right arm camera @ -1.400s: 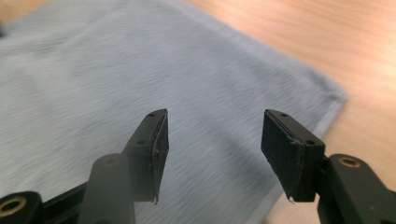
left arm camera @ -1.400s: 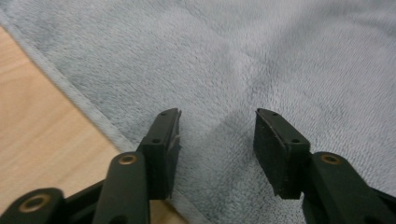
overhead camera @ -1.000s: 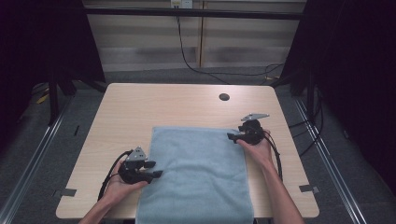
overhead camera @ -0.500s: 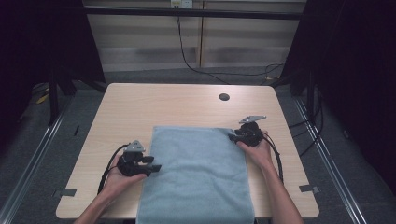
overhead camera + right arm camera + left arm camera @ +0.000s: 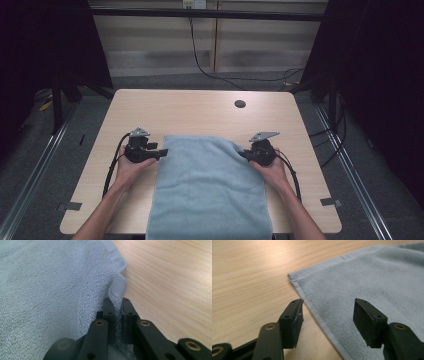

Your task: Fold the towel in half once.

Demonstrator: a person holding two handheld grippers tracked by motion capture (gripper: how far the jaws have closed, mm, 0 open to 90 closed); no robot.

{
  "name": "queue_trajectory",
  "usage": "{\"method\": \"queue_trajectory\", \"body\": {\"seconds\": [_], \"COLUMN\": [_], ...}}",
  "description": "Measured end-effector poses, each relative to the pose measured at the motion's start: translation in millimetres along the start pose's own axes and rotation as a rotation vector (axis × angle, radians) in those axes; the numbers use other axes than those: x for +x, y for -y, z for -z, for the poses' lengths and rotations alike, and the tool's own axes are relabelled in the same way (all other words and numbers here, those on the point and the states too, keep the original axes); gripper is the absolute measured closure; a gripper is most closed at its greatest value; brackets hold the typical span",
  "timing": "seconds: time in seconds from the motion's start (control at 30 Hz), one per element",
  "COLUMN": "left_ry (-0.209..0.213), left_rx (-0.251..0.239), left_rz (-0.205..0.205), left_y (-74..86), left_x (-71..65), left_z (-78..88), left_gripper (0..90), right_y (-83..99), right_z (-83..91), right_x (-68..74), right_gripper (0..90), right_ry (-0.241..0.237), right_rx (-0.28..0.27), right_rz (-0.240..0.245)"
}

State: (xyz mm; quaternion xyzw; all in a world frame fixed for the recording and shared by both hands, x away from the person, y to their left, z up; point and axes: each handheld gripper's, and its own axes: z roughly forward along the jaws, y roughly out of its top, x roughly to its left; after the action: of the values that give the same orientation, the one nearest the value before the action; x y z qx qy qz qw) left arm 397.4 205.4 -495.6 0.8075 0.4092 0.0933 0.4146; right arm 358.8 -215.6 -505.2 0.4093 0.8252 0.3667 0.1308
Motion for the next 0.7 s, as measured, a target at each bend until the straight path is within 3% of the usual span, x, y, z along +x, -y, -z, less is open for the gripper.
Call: {"method": "queue_trajectory", "body": {"seconds": [0.3,0.43,0.47,0.53,0.57,0.6,0.63,0.7], "left_ry": [-0.032,-0.077,-0.067,-0.083,-0.062,-0.056,-0.036,0.003], "left_rx": [-0.002,-0.017,-0.021,0.009,0.020,0.031,0.038,0.033], "left_rz": [0.011,0.003,-0.011,-0.096,-0.124,-0.137,-0.136,-0.122], "left_y": [-5.8,-7.1,-6.7,-6.9,-7.0,-7.0,-6.9,-5.8], "left_x": [10.0,1.4,-1.3,-11.0,-14.5,-15.7,-15.6,-14.6], "left_z": [-25.0,-31.1,-32.3,-33.0,-32.2,-31.0,-30.2,-29.6], "left_gripper": [40.5,39.4,41.6,48.3,54.5,62.9,64.9,77.6], "right_y": [1.6,1.3,1.4,1.7,1.8,1.7,1.8,2.0], "right_z": [0.7,0.4,0.5,0.7,0.7,1.2,1.1,1.2], "right_x": [-1.8,-2.2,-2.3,-2.3,-2.1,-1.5,-1.5,-3.0], "right_gripper": [84.9,84.5,84.4,84.3,84.3,84.3,84.4,84.6], "right_ry": [-0.017,-0.019,-0.019,-0.022,-0.019,-0.017,-0.022,-0.040], "right_rx": [-0.007,-0.008,-0.008,-0.009,-0.009,-0.004,-0.006,-0.008], "right_rz": [-0.023,-0.018,-0.020,-0.034,-0.033,-0.033,-0.032,-0.038]}}
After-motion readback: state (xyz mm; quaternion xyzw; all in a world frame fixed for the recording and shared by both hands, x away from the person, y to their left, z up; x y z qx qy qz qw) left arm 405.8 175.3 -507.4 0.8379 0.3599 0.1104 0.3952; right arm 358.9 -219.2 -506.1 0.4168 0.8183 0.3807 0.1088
